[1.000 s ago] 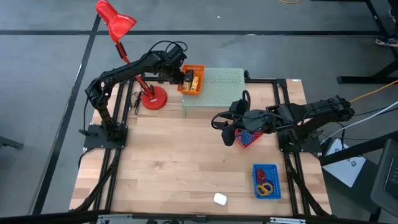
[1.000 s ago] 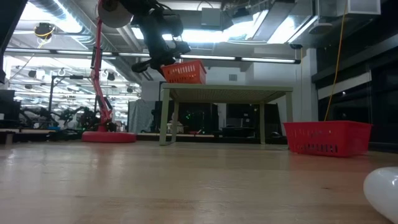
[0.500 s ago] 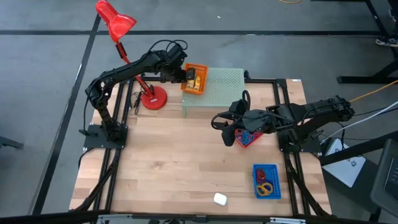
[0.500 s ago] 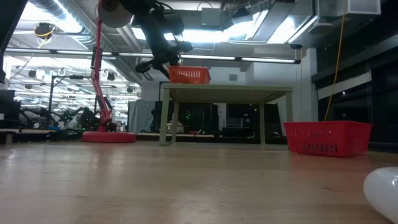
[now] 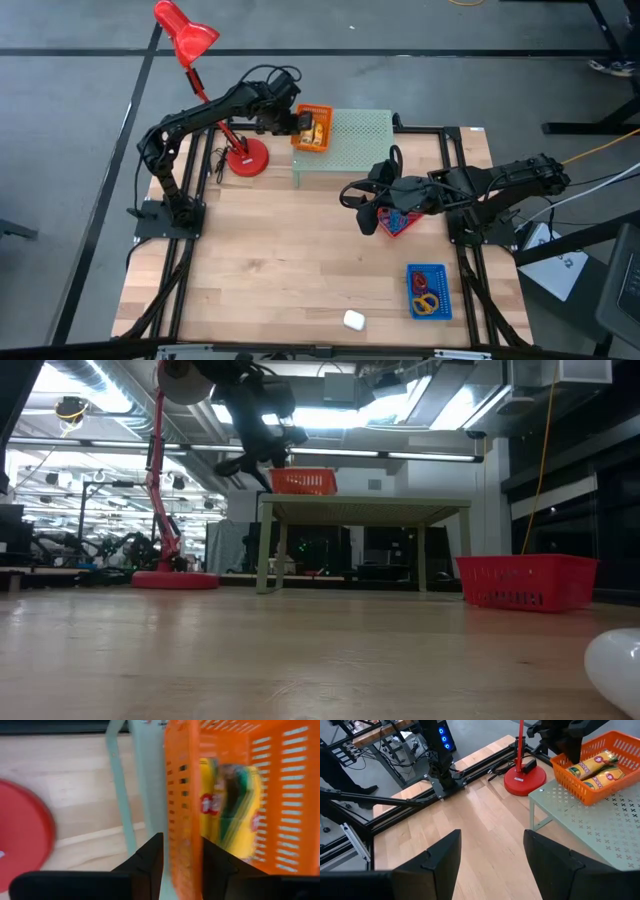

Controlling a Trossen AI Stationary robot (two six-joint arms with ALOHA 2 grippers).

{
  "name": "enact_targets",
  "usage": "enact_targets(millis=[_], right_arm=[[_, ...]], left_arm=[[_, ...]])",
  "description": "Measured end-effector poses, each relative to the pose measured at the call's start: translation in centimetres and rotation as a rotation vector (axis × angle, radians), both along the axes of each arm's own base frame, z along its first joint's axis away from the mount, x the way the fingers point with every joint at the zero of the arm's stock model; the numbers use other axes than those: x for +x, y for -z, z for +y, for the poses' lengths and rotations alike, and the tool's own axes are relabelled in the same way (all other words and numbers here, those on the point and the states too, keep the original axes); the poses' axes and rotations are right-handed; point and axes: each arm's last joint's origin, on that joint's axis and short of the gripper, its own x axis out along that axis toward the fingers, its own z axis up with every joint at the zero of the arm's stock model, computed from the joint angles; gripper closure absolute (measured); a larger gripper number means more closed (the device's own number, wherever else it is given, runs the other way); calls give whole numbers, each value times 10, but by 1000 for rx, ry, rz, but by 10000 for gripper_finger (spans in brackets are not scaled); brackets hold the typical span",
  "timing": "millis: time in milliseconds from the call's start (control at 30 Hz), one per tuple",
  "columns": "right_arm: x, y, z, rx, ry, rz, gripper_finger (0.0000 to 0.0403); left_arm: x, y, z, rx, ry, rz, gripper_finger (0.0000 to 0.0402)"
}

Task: Pick & Place Office Desk Supplies
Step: Put the orange plastic tray on the shelf

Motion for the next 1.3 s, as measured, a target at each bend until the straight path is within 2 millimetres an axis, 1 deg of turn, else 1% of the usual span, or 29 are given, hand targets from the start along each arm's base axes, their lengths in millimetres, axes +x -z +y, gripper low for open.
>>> enact_targets(millis=[133,400,733,967,1300], right_arm=[[0,0,0,0,0,0,186],[0,0,0,1,0,0,186],[0,0,0,2,1,-1,186],[0,0,0,4,2,-1,186],[0,0,0,13,6,-4,186]], left_arm=[[-2,1,0,24,9,33,301],[-1,1,-1,-12,24,14,299],[2,1,-6,-35,33,5,298],[6,2,-14,-49,53,8,297],[7,2,-16,-53,59,11,297]])
